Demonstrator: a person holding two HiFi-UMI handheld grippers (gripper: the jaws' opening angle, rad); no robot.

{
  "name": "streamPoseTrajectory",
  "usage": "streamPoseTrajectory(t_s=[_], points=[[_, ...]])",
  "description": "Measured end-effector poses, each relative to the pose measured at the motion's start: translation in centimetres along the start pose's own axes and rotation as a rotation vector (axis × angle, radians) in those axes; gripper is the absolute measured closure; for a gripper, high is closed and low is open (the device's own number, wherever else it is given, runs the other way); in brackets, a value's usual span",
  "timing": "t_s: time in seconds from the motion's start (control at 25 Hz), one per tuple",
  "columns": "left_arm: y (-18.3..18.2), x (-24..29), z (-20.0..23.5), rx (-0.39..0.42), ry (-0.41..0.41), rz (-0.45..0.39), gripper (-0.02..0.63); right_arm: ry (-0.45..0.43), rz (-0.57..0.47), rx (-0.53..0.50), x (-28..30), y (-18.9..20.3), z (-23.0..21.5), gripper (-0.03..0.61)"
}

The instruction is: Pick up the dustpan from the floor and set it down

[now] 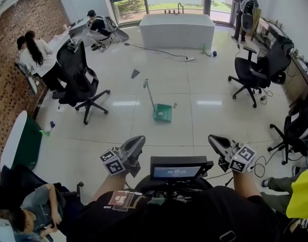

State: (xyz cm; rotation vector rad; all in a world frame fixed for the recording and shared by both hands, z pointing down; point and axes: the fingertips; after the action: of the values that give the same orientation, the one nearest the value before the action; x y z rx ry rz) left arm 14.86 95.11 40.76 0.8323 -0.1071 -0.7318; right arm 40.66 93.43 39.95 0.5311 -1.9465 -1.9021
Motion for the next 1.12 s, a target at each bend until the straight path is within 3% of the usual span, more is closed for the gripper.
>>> streamPoseTrajectory(t_s=[0.28, 0.44, 0.6, 0.88, 1.12], points=[[-1.3, -16.6, -3.6, 0.009, 0.020, -0.021, 0.607, -0.008, 0.007, -0.034, 5.2, -1.2, 15.2, 0.569], [-2.0, -27.9, -4.2, -0.002, 0.033, 0.022, 0.607, 0.017, 0.017, -0.034, 9.1, -1.7, 25.8, 0.569], [-2.8, -36.1, -4.4, -0.019, 0.042, 0.039, 0.607, 0.054, 0.026, -0.022, 11.1, -1.7, 33.9, 0.569], [-1.7, -41.6, -8.0, -0.009, 0.096, 0.043, 0.607, 0.076, 0.042, -0.038, 9.9, -1.9, 42.1, 0.569], [4.7, -39.9, -15.8, 0.027, 0.069, 0.039, 0.607, 0.049, 0.013, -0.030, -0.3, -2.2, 43.8, 0.569]])
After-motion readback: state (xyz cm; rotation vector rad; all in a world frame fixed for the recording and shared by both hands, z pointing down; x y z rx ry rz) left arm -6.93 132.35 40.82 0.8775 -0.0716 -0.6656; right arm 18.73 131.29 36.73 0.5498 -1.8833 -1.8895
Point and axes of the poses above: the fingertips, and each gripper's own axes: x forward along the fingers, z to its left, y out of its underside, and after that the axes turned 11 degrees about -x, right-handed
